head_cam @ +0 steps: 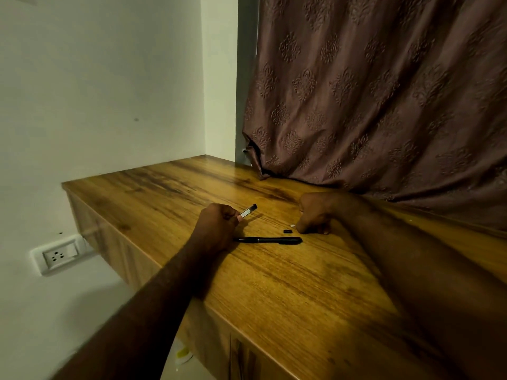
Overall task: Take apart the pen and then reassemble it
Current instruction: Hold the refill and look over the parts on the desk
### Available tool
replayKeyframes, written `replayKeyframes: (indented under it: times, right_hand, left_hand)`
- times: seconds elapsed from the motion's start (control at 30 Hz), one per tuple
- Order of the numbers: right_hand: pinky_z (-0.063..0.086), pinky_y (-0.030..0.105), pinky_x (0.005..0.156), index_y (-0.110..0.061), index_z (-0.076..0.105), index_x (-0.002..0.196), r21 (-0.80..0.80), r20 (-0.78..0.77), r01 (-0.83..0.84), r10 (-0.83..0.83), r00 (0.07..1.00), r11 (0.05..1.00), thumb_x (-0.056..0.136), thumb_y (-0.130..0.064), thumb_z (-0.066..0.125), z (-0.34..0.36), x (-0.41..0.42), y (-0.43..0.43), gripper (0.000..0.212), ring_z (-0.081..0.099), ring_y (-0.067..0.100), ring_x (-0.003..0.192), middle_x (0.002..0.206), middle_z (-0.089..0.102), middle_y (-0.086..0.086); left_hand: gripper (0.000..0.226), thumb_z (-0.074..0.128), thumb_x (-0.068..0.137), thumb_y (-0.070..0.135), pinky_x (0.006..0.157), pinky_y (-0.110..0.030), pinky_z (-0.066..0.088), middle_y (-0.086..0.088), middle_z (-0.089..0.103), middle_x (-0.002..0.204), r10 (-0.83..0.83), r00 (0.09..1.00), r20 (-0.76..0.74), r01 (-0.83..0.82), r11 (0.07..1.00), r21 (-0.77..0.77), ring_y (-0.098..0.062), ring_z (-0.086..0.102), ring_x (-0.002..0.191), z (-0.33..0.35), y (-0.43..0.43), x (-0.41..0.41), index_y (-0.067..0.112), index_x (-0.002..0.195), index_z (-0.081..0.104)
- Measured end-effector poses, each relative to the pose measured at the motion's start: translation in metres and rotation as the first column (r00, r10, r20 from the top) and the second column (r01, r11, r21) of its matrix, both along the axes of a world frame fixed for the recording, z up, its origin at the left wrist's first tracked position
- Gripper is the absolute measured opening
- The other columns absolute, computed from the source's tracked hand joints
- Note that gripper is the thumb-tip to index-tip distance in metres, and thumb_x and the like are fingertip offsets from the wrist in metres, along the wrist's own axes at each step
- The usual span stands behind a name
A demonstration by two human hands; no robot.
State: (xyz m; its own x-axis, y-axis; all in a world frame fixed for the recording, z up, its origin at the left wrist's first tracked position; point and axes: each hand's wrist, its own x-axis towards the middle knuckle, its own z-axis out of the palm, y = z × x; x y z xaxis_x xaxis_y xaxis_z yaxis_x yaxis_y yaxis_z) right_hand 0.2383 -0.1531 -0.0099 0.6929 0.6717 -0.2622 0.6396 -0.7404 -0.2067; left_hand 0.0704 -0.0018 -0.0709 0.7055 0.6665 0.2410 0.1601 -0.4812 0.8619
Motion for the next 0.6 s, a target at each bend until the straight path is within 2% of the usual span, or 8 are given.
replayKeyframes:
  times: [0.03, 0.1, 0.3, 0.37, 0.5, 0.6]
  right_hand:
    - [0.052, 0.032, 0.053, -0.005, 0.06, 0.066, 0.013, 0.001, -0.002, 0.002, 1.0, 1.0, 0.067, -0.017, 0.072, -0.001, 0.0, -0.001, 0.017, 0.057, 0.02, 0.043, 0.054, 0.062, 0.008]
    - [0.05, 0.03, 0.051, -0.008, 0.059, 0.065, 0.056, 0.002, -0.012, 0.012, 1.0, 0.998, 0.064, -0.019, 0.072, -0.003, 0.001, -0.004, 0.017, 0.055, 0.019, 0.041, 0.049, 0.06, 0.005]
    - [0.046, 0.031, 0.05, -0.012, 0.061, 0.062, 0.173, -0.006, -0.038, 0.04, 0.999, 0.984, 0.054, -0.025, 0.071, -0.012, 0.008, -0.01, 0.019, 0.055, 0.021, 0.048, 0.057, 0.061, 0.007]
    - [0.044, 0.03, 0.05, -0.014, 0.061, 0.061, 0.244, -0.04, -0.005, 0.016, 0.999, 0.97, 0.058, -0.023, 0.071, -0.015, 0.012, -0.015, 0.014, 0.053, 0.019, 0.049, 0.056, 0.059, 0.006]
    - [0.039, 0.017, 0.041, -0.008, 0.063, 0.06, 0.406, -0.153, 0.087, -0.026, 0.988, 0.91, 0.075, -0.008, 0.064, -0.02, 0.017, -0.027, 0.015, 0.048, 0.009, 0.036, 0.048, 0.058, 0.004]
    - [0.042, 0.018, 0.042, -0.003, 0.064, 0.066, 0.415, -0.147, 0.066, -0.005, 0.989, 0.908, 0.077, -0.001, 0.062, -0.02, 0.019, -0.028, 0.012, 0.051, 0.008, 0.037, 0.054, 0.06, 0.008]
  left_hand:
    - [0.01, 0.064, 0.089, 0.017, 0.06, -0.034, 0.058, -0.009, 0.071, 0.076, 0.002, 1.0, 0.006, -0.001, 1.0, -0.016, -0.026, 0.071, 0.072, 0.0, 0.0, 0.0, 0.01, 0.087, 0.071]
    - [0.01, 0.064, 0.089, 0.017, 0.059, -0.036, 0.059, -0.012, 0.071, 0.077, -0.009, 1.0, 0.016, 0.009, 0.999, -0.036, -0.028, 0.072, 0.072, -0.001, 0.001, 0.001, 0.01, 0.086, 0.071]
    - [0.01, 0.062, 0.09, 0.014, 0.048, -0.025, 0.055, -0.008, 0.069, 0.074, -0.02, 1.0, 0.025, 0.021, 0.998, -0.058, -0.017, 0.067, 0.059, 0.0, 0.001, 0.001, 0.009, 0.087, 0.07]
    - [0.011, 0.061, 0.091, 0.013, 0.04, -0.018, 0.048, -0.004, 0.066, 0.068, -0.025, 0.999, 0.03, 0.027, 0.997, -0.067, -0.01, 0.062, 0.051, 0.001, -0.001, 0.0, 0.01, 0.083, 0.069]
    - [0.016, 0.059, 0.091, 0.011, 0.037, -0.016, 0.045, -0.004, 0.065, 0.066, -0.036, 0.998, 0.051, 0.04, 0.996, -0.077, 0.0, 0.057, 0.04, 0.002, -0.002, 0.0, 0.013, 0.077, 0.067]
    - [0.017, 0.059, 0.091, 0.01, 0.036, -0.015, 0.046, -0.003, 0.064, 0.065, -0.044, 0.998, 0.055, 0.047, 0.997, -0.061, 0.0, 0.057, 0.039, 0.001, -0.001, 0.001, 0.013, 0.077, 0.067]
